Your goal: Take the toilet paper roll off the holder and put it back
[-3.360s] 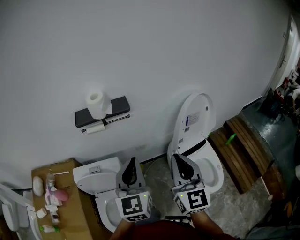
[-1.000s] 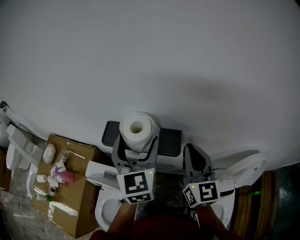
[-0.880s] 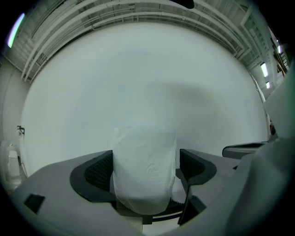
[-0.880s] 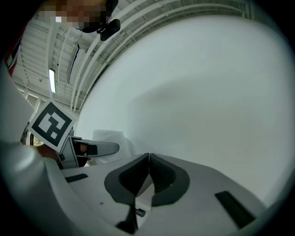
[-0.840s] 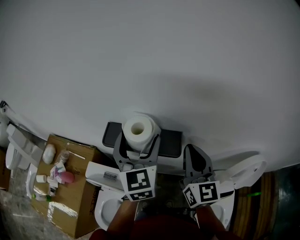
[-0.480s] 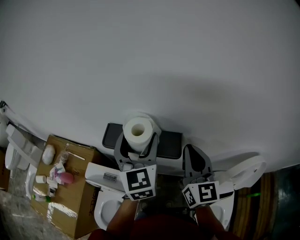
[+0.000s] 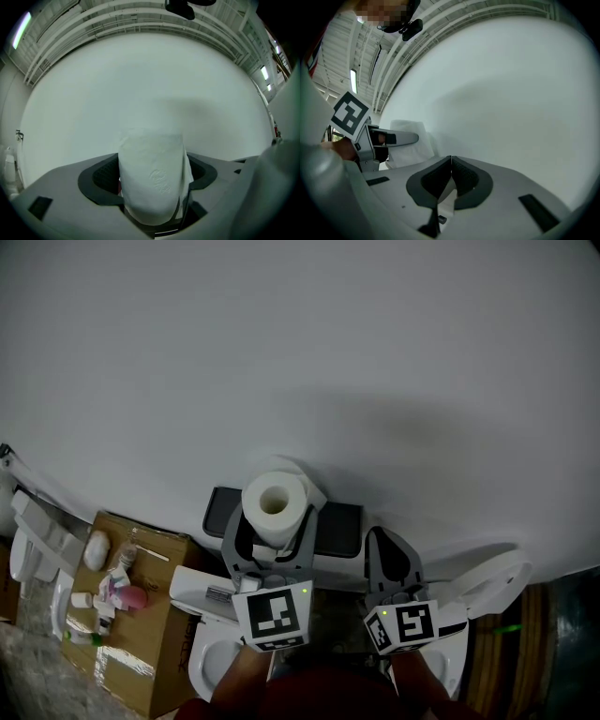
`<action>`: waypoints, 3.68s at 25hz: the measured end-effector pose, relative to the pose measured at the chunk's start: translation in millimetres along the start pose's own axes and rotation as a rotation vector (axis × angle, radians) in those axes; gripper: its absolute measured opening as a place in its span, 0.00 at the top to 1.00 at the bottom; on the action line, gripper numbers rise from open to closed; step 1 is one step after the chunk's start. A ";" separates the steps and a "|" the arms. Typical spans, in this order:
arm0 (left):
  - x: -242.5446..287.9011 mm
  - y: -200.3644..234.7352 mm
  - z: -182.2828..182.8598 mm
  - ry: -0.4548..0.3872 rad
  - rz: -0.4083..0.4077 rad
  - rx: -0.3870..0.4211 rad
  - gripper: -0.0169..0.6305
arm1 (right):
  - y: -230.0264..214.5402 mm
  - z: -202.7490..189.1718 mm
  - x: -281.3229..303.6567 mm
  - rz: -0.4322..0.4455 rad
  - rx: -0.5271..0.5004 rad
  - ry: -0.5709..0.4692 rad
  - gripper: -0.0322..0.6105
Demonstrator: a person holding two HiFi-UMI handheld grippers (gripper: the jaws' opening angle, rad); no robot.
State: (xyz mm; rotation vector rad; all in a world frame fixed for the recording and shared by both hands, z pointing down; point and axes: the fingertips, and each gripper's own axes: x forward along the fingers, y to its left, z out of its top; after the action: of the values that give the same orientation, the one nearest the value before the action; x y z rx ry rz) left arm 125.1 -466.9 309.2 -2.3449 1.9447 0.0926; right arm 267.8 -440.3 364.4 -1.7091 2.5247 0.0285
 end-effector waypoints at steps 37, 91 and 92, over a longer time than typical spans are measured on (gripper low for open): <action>-111.8 33.2 -55.4 0.125 0.110 -0.041 0.32 | 28.4 -15.6 -0.3 0.048 0.001 0.035 0.92; -25.9 29.0 26.2 -0.056 0.057 0.017 0.32 | 14.3 -18.3 -3.9 0.020 0.003 0.034 0.92; -22.0 26.8 23.6 -0.053 0.054 0.019 0.32 | 13.4 -18.3 -4.4 0.018 0.003 0.034 0.92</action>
State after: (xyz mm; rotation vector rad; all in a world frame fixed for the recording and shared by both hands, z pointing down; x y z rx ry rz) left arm 94.9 -447.7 287.2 -2.2551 1.9754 0.1379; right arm 255.8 -432.5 382.4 -1.6999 2.5631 -0.0030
